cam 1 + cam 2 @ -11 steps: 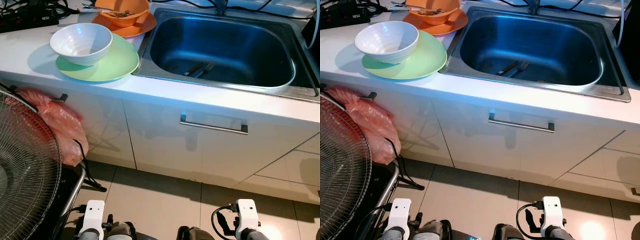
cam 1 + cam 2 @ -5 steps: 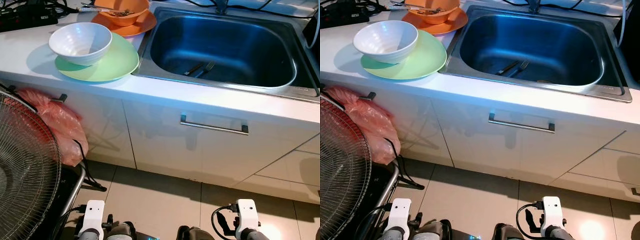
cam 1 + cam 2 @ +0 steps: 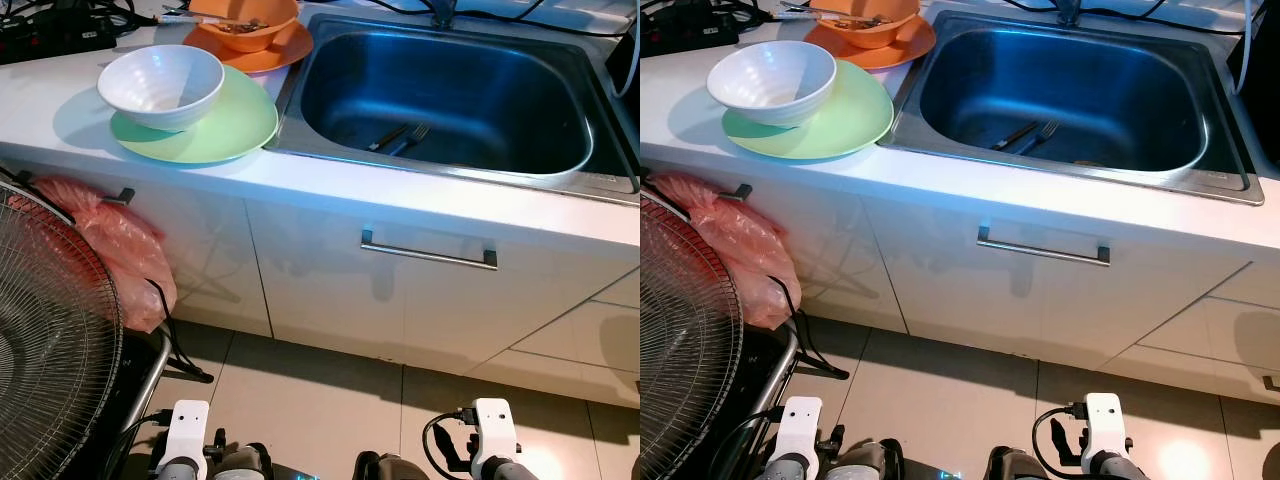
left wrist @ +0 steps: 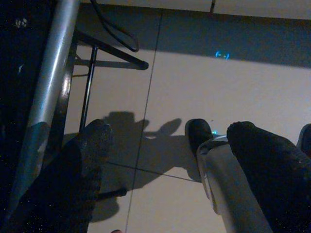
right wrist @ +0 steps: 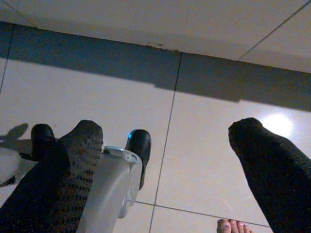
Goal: Kitchen organization
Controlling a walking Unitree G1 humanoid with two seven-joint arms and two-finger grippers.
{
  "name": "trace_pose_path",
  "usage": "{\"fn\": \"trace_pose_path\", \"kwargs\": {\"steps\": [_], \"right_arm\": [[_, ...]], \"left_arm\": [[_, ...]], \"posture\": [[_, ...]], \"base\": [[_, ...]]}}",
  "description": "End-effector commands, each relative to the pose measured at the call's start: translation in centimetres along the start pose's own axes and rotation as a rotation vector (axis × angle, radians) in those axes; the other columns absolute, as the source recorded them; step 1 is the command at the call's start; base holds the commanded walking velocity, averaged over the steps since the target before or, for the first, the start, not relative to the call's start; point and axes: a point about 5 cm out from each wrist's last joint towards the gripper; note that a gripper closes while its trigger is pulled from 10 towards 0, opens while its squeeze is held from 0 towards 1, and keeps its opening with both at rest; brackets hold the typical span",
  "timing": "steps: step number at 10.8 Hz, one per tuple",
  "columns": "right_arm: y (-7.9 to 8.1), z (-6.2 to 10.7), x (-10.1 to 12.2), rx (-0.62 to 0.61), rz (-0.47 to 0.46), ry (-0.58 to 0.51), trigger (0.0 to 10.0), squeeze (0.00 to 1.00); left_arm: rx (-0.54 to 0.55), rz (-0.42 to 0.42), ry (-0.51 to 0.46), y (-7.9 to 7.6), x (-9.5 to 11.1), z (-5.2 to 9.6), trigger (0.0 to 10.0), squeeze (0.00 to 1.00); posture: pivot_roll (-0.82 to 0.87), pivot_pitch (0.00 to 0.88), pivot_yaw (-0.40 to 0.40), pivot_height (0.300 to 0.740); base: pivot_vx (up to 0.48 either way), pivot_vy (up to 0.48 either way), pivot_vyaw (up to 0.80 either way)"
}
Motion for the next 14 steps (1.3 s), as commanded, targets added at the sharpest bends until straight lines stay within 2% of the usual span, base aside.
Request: {"fn": "trace_pose_path", "kwargs": {"steps": [1, 14], "right_arm": [[-0.23, 0.25, -0.66, 0.003, 0.006, 0.029, 10.0, 0.00], [-0.26, 0.19, -0.51, 0.006, 0.004, 0.028, 10.0, 0.00]], "left_arm": [[0.022, 0.013, 0.034, 0.32, -0.96, 0.29, 10.0, 0.00], [0.025, 0.023, 0.037, 0.29, -0.99, 0.29, 10.0, 0.00]], "posture": [[0.05, 0.194, -0.029, 0.740], [0.05, 0.199, -0.033, 0.740]], "base": [[0.000, 0.000, 0.00], [0.000, 0.000, 0.00]]}}
Point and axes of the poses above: a point about 5 cm out from each wrist's last joint towards the gripper, its own z axis pointing back from the gripper into the wrist, its own x axis along the axis of the wrist's last joint, y = z × x, and after that the axes turned 9 degrees about z, right-handed
